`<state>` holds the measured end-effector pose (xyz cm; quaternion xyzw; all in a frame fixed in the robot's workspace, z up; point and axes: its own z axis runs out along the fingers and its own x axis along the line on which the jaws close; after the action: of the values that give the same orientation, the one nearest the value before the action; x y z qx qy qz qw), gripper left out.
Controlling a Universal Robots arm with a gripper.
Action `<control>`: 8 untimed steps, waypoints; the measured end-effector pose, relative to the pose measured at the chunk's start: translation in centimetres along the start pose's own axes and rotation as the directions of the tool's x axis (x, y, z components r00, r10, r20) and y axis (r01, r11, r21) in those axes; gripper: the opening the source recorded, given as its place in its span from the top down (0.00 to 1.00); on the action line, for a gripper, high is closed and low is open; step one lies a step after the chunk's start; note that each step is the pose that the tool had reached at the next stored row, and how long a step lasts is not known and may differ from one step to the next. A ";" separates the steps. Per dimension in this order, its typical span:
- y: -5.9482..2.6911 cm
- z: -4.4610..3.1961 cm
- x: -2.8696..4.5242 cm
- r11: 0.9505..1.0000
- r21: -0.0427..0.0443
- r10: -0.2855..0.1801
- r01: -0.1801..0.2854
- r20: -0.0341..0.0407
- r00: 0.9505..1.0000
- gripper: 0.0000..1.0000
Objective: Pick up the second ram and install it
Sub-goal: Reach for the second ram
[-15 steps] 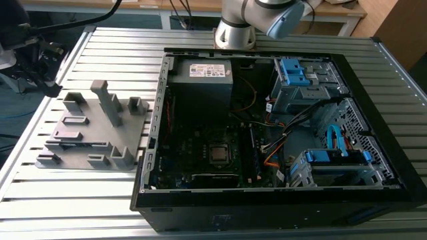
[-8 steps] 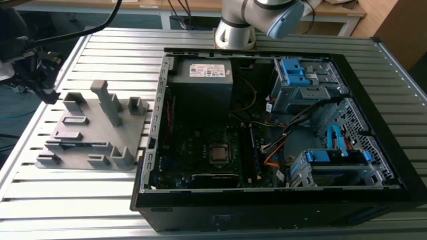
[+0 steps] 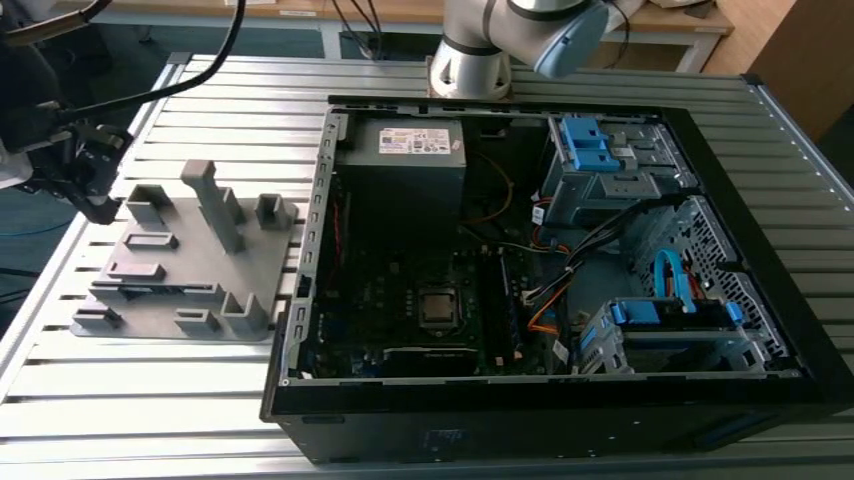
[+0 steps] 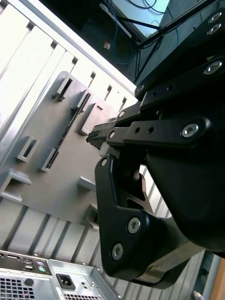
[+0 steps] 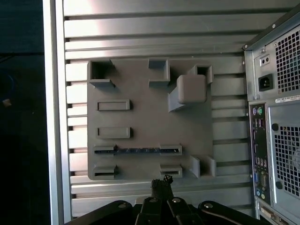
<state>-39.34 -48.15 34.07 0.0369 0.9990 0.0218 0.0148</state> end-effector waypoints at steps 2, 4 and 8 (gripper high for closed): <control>-0.11 0.35 0.03 1.000 0.000 0.000 0.000 0.000 1.000 0.90; -0.20 0.72 0.05 1.000 0.000 0.000 0.000 0.000 1.000 0.90; -0.35 1.31 0.09 1.000 0.000 0.000 0.000 0.000 1.000 0.90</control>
<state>-39.41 -48.43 32.74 0.0369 0.9990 0.0218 0.0147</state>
